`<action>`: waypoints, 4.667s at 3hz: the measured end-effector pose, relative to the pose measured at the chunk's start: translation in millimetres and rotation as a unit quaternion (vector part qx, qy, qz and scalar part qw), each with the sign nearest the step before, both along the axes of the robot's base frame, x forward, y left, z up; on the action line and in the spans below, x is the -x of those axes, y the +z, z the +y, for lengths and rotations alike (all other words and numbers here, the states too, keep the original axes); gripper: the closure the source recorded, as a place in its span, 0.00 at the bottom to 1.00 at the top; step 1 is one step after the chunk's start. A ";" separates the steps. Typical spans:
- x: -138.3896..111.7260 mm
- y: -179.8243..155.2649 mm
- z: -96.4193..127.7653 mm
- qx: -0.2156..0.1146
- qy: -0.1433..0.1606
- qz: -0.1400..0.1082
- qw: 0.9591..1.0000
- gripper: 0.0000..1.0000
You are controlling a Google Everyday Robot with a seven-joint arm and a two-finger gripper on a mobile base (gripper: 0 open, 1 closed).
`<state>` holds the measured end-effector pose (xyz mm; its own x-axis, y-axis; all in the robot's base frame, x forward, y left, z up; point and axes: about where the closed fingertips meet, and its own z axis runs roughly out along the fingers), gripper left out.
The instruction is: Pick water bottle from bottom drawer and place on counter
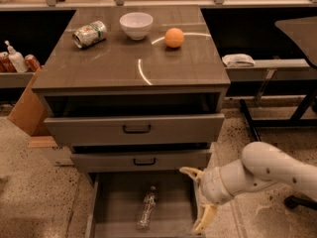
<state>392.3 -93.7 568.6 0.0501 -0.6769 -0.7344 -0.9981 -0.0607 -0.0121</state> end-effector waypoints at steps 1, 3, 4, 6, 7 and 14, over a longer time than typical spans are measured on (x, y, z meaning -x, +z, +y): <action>5.4 -19.2 2.6 -0.013 -0.004 0.020 1.000 0.00; 4.4 -28.5 9.9 -0.005 -0.004 0.010 1.000 0.00; -12.1 -75.4 29.8 0.008 0.008 -0.006 1.000 0.00; -68.3 -243.6 85.6 -0.027 -0.005 -0.013 1.000 0.00; -67.5 -246.3 86.7 -0.028 -0.006 -0.011 1.000 0.00; -115.3 -384.3 168.5 0.019 0.081 -0.115 0.990 0.00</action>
Offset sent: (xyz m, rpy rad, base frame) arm -0.0052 0.0031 -0.0203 0.0271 0.0404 -0.0085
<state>507.5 74.8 184.4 0.3242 -0.6731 -0.6647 -0.9460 -0.2255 -0.2331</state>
